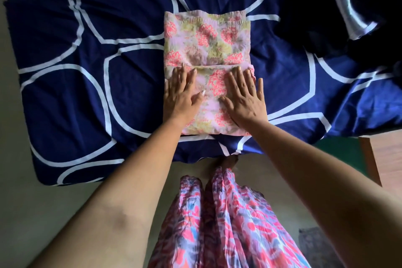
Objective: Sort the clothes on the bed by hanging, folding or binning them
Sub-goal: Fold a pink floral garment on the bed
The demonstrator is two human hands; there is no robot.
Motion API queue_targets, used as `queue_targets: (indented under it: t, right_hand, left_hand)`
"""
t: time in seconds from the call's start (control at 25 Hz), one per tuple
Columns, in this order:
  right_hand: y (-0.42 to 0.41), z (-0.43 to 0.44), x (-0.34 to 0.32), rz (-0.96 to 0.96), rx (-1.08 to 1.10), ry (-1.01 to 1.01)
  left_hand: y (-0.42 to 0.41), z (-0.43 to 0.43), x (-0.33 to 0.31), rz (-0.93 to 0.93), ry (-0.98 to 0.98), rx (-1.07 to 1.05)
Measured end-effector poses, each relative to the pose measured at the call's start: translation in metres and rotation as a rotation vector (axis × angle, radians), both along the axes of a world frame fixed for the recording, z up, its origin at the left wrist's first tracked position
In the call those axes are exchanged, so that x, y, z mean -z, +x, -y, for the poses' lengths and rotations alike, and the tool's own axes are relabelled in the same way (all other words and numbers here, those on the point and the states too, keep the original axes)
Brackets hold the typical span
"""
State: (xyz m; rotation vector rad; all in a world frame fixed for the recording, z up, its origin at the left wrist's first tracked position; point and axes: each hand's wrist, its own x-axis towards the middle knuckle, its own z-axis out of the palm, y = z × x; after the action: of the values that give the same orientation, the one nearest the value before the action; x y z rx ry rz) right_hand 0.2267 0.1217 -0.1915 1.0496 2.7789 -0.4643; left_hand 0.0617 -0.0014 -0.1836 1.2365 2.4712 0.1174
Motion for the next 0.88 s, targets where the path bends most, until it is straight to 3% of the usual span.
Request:
queue_targets:
  t: [0.12,0.2,0.32,0.48,0.56,0.64,0.88]
  right_hand:
    - [0.034,0.028,-0.007,-0.185,0.068,0.128]
    - [0.064,0.054,-0.007,-0.260,0.049,0.158]
    - [0.090,0.077,-0.001,-0.157,-0.063,0.200]
    - [0.088,0.062,-0.003,-0.051,-0.024,0.180]
    - [0.082,0.055,-0.003,-0.031,-0.127,0.215]
    - [0.077,0.050,-0.005,-0.046,-0.192,0.237]
    - [0.076,0.066,-0.019,-0.151,-0.073,0.137]
  left_hand:
    - [0.001,0.026,-0.015,-0.031,0.202,0.038]
    - [0.004,0.061,-0.016,-0.090,0.265,0.189]
    - [0.006,0.108,-0.009,-0.183,0.152,0.380]
    - [0.004,0.102,-0.017,-0.184,0.028,0.300]
    - [0.008,0.092,-0.023,-0.175,-0.043,0.283]
    - [0.017,0.087,-0.026,-0.178,-0.105,0.274]
    - [0.023,0.089,-0.043,-0.130,-0.215,0.294]
